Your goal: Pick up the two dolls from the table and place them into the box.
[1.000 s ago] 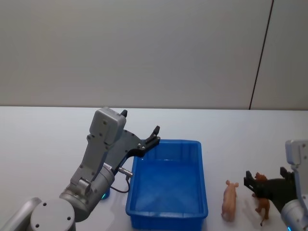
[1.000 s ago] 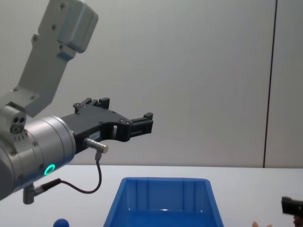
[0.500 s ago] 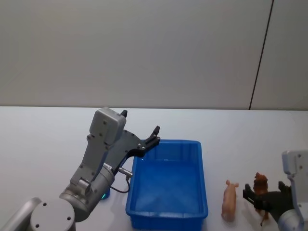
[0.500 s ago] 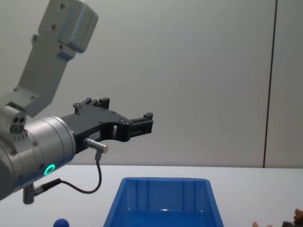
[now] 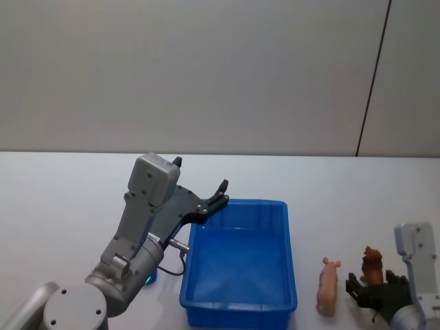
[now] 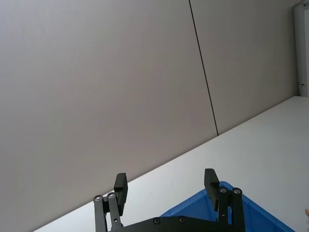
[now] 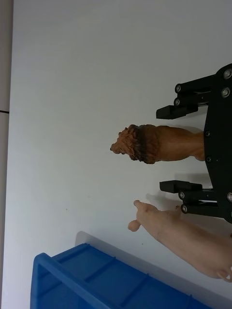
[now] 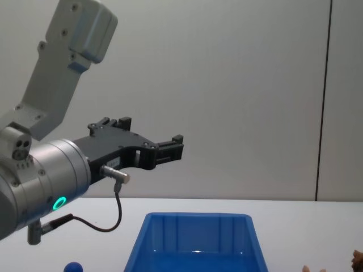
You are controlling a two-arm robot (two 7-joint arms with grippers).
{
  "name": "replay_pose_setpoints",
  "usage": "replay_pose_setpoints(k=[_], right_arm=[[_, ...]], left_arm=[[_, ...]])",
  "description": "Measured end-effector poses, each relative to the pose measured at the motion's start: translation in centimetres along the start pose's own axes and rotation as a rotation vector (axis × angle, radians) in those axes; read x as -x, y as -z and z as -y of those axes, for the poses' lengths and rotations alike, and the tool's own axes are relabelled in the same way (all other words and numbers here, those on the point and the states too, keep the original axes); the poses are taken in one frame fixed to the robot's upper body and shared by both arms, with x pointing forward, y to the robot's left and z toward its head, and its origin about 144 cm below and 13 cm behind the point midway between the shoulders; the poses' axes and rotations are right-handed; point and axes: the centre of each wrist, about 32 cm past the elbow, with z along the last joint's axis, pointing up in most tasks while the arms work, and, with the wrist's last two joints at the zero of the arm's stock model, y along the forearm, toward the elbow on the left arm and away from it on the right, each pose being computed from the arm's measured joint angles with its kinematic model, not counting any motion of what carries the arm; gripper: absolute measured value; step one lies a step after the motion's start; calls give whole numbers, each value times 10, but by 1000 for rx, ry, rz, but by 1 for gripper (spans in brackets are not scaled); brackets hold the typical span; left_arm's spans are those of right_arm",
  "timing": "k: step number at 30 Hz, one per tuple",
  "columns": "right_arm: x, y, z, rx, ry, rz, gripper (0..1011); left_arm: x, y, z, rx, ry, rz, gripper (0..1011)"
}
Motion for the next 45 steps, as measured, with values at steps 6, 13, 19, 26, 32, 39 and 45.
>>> replay_pose_setpoints(k=[6,13,19,26,32,39,45], right_arm=[[1,1,-2,14,0,-6,652],[2,-2,-2,13,7,-12,418],[3,-7,2,-7,15,-7,383],[4,-19,8,-75,18,13,383],[5,-31,11,-141,-12,43,383],[8,-42,11,-199,-77,78,383],[12,-49,8,-235,-150,105,382]], left_arm=[[0,0,0,0,0,0,1001],[0,0,0,0,0,0,1001],[0,0,0,0,0,0,1001],[0,0,0,0,0,0,1002],[0,0,0,0,0,0,1001],[0,0,0,0,0,0,1001],[0,0,0,0,0,0,1001]])
